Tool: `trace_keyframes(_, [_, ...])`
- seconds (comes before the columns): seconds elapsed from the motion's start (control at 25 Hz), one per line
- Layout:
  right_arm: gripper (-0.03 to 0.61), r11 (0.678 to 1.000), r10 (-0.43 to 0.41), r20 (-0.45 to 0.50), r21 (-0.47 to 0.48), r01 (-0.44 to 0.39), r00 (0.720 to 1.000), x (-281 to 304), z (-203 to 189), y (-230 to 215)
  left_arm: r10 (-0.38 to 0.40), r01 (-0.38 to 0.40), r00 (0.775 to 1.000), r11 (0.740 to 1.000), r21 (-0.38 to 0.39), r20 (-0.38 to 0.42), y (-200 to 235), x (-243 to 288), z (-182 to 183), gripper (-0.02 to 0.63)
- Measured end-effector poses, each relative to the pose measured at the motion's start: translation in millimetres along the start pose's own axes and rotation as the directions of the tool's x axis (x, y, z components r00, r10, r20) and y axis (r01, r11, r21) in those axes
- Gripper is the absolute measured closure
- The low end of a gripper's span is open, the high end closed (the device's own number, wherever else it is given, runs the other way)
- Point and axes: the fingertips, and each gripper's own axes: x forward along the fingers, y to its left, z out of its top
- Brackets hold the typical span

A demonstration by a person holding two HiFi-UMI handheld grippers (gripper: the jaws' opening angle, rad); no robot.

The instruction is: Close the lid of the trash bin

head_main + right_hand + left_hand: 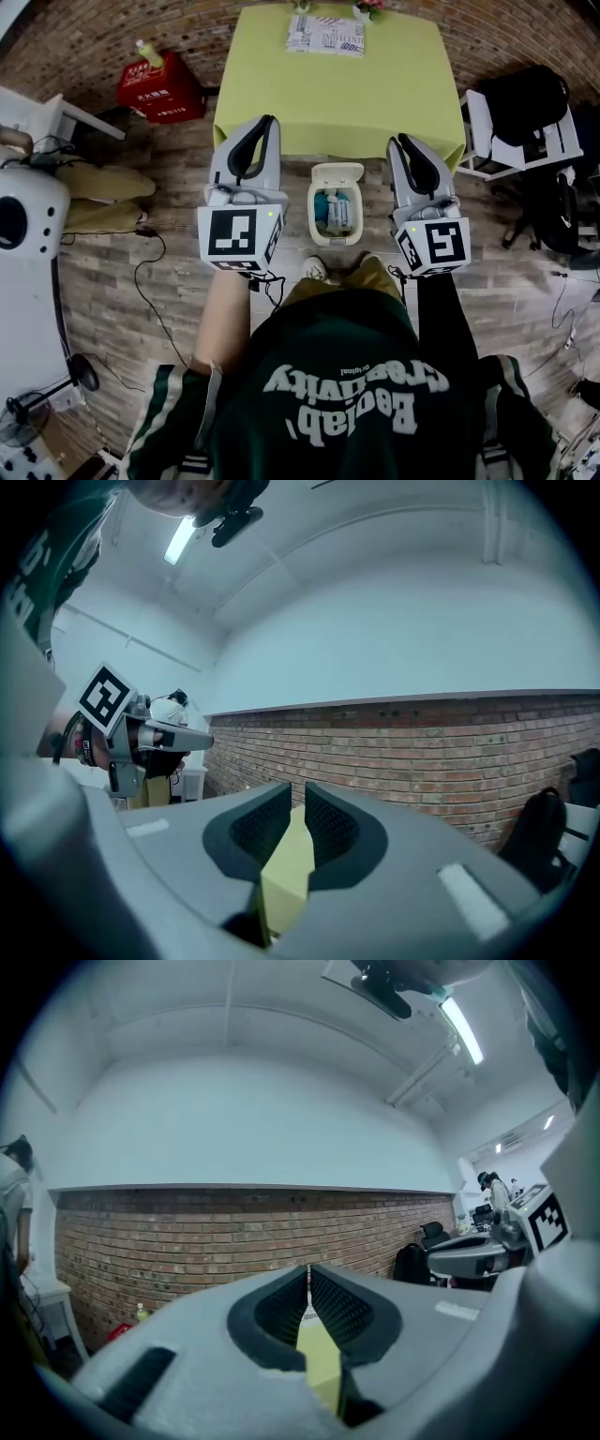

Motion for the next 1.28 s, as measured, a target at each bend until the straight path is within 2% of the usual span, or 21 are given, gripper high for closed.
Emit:
trace_keyframes(0.2, [0.518, 0.999, 0.033, -0.004, 0.001, -0.033, 0.999, 8, -4, -2, -0.016, 0.016, 1.000, 1.000, -0.004, 0.008, -9, 6, -2, 0.594])
trace_keyframes(0.4, [0.518, 0.996, 0.087, -0.017, 0.010, -0.087, 0.996, 15, -13, -10, 0.007, -0.007, 1.000, 1.000, -0.015, -0.010, -17, 16, -11, 0.594])
trace_keyframes(0.56, [0.518, 0.991, 0.127, -0.028, 0.036, -0.126, 0.991, 30, -22, -26, 0.021, -0.020, 1.000, 1.000, 0.011, -0.019, -27, 31, -12, 0.603])
trace_keyframes(0.72, [0.518, 0.982, 0.182, -0.069, 0.067, -0.177, 0.981, 45, -48, -34, 0.030, -0.030, 1.000, 1.000, 0.002, -0.006, -40, 44, -17, 0.606])
trace_keyframes(1.0, [0.506, 0.953, 0.297, -0.154, 0.116, -0.282, 0.942, 78, -102, -41, 0.092, -0.093, 0.995, 0.995, -0.025, -0.038, -46, 69, -43, 0.603])
trace_keyframes(1.28, [0.469, 0.932, 0.354, -0.224, 0.164, -0.322, 0.908, 106, -163, -37, 0.141, -0.143, 0.987, 0.989, -0.024, -0.072, -39, 87, -65, 0.603])
